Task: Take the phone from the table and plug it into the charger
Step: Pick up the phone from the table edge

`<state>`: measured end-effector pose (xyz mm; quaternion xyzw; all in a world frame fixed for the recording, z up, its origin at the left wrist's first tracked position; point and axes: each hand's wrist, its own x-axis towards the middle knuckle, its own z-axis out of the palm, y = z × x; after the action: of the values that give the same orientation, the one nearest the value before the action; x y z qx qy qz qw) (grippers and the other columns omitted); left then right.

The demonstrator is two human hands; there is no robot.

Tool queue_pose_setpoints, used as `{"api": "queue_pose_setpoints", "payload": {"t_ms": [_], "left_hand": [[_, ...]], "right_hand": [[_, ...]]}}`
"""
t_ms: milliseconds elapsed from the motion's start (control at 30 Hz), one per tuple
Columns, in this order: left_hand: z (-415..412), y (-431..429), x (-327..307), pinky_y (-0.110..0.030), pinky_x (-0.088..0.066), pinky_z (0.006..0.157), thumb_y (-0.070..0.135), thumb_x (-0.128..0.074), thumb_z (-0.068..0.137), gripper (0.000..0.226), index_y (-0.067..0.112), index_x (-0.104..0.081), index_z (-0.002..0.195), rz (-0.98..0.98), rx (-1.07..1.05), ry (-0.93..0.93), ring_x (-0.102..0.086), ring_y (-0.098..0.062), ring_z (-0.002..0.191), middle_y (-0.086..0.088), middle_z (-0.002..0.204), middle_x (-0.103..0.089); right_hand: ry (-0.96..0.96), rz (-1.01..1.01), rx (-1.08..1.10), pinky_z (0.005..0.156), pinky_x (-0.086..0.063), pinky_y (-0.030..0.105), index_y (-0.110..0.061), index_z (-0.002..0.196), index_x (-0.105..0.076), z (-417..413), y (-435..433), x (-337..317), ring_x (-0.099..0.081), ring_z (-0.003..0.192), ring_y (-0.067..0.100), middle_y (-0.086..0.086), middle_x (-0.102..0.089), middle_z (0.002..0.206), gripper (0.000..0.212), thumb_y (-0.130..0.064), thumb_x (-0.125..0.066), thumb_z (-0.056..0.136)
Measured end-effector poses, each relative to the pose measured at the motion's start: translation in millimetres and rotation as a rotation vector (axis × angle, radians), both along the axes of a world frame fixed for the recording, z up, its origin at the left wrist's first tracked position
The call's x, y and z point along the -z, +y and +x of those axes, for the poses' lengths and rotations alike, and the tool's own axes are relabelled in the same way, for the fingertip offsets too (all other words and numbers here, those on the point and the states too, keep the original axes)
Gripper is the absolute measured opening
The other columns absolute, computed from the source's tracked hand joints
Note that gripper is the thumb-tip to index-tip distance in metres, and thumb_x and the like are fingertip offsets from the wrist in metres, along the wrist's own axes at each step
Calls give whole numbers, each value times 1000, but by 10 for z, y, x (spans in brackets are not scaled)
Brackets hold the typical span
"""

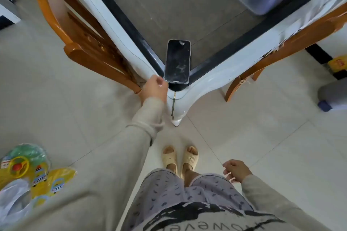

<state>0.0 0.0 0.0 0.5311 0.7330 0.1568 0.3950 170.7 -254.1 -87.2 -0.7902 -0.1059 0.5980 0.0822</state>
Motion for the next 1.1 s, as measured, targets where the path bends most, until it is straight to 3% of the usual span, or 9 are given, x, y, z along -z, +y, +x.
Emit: {"api": "queue_pose_setpoints", "payload": {"t_ms": [133, 233, 333, 433, 567, 767, 867, 1000, 1100], "left_hand": [[339, 360, -91, -38, -43, 96, 39, -60, 81, 63, 5, -41, 131, -89, 88, 40, -50, -33, 123, -15, 135, -47], [412, 470, -7, -41, -44, 100, 40, -68, 76, 75, 8, -34, 135, -139, 102, 137, -48, -33, 127, -14, 140, -43], [375, 573, 22, -38, -47, 97, 37, -72, 74, 69, 7, -43, 128, -190, 121, 125, -54, -32, 121, -13, 134, -54], [303, 607, 4, -28, -55, 70, 32, -72, 75, 58, 5, -51, 123, -341, 154, -68, -63, -23, 87, -10, 114, -62], [135, 534, 4, -30, -53, 74, 19, -67, 80, 52, 8, -50, 129, -520, 101, -362, -58, -23, 100, -10, 126, -60], [-131, 8, 76, -26, -60, 50, 9, -57, 87, 20, 19, -54, 104, -619, -100, -752, -61, -19, 82, -2, 94, -62], [-287, -360, 159, -24, -60, 50, 5, -53, 89, 21, 25, -56, 90, -553, -174, -810, -61, -19, 80, 0, 91, -62], [-602, -875, 296, -23, -59, 53, 3, -51, 89, 26, 14, -53, 113, -527, -232, -802, -62, -19, 86, -1, 97, -64], [-878, -1208, 374, -25, -59, 54, 5, -51, 89, 21, 16, -58, 105, -541, -286, -778, -68, -17, 83, 2, 91, -72]], "right_hand": [[-34, -7, -8, 42, -36, 20, -5, 88, -55, 42, 72, -21, -46, 49, 18, 7, -55, 64, 13, -5, -42, 92], [-30, -14, -7, 47, -36, 23, -5, 88, -55, 76, 82, -6, -47, 51, 18, 7, -56, 65, 13, -7, -43, 92], [-31, -23, -22, 48, -37, 23, -6, 89, -55, 114, 69, 7, -48, 52, 18, 6, -57, 66, 13, -8, -43, 92], [-34, -29, -28, 48, -37, 23, -5, 91, -55, 139, 54, 33, -48, 52, 18, 6, -56, 66, 13, -8, -43, 92], [-38, -45, -52, 48, -36, 23, -5, 92, -55, 161, 56, 61, -47, 51, 18, 6, -56, 66, 13, -8, -42, 92], [-34, -31, -85, 48, -37, 23, -6, 91, -55, 171, 113, 108, -48, 51, 18, 6, -56, 66, 13, -9, -43, 92], [-31, -26, -98, 46, -36, 23, -6, 90, -55, 182, 123, 136, -47, 49, 18, 6, -56, 63, 12, -8, -43, 91], [-22, -25, -125, 46, -36, 23, -6, 90, -55, 196, 137, 156, -47, 48, 18, 6, -56, 63, 12, -9, -44, 91], [-15, -15, -133, 47, -37, 23, -7, 89, -56, 202, 140, 155, -48, 49, 18, 6, -57, 63, 12, -10, -45, 91]]}}
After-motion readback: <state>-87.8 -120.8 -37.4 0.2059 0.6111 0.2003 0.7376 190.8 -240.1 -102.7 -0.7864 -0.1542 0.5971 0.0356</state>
